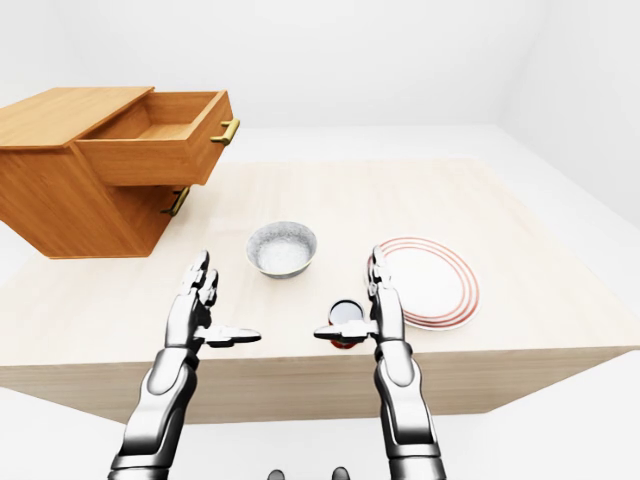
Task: Put the bowl on top of the cabinet.
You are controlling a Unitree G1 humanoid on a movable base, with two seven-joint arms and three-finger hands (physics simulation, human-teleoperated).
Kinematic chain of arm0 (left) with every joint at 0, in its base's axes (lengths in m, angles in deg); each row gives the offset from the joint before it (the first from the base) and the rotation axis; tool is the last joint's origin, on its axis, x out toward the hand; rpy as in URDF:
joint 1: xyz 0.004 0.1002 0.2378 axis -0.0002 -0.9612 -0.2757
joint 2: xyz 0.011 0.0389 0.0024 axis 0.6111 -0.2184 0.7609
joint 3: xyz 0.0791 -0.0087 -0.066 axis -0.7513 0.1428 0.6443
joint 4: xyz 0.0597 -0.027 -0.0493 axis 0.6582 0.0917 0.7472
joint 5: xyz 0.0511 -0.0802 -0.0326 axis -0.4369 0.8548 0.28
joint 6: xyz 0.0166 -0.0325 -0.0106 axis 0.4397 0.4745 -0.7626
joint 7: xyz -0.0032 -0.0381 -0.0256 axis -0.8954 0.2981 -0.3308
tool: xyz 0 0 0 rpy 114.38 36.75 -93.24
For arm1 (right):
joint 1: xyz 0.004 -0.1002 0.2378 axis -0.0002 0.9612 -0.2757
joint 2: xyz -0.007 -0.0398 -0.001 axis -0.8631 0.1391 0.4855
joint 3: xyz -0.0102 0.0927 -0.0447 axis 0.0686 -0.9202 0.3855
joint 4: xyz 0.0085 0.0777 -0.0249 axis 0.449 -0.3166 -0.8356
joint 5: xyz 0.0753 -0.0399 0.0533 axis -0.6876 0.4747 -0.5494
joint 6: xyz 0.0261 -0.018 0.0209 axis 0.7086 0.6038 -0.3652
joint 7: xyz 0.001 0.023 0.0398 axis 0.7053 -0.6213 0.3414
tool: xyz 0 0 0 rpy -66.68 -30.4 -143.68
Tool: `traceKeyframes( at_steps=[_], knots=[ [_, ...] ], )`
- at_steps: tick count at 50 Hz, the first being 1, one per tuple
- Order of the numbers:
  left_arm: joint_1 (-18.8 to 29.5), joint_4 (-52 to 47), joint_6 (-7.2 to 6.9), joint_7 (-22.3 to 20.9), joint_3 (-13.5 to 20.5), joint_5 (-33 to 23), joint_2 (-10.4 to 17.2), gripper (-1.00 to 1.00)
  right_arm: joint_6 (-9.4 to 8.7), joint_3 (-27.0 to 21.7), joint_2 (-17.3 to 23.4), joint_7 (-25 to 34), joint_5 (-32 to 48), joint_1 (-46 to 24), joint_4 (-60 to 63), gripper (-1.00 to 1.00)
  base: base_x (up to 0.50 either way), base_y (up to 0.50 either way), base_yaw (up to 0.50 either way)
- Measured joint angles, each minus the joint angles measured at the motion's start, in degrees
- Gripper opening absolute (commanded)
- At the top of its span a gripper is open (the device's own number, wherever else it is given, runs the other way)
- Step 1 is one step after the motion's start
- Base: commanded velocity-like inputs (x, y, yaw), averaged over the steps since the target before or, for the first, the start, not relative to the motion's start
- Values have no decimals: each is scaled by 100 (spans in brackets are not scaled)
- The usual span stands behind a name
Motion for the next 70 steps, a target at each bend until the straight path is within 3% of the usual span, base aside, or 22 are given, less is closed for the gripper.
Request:
traceKeyframes(
  at_steps=[27,39,70],
  knots=[
    [-60,-164,-203,-171,107,19,64,100,-83,-98,53,24,-32,-54,-62,100,0,0,0],
    [-153,-321,-186,-161,122,-21,62,100,-60,-78,51,56,-15,-49,-64,100,2,0,0],
    [-208,-437,-79,-205,135,-33,62,100,17,3,27,276,-66,55,140,100,50,1,0]
  ],
)
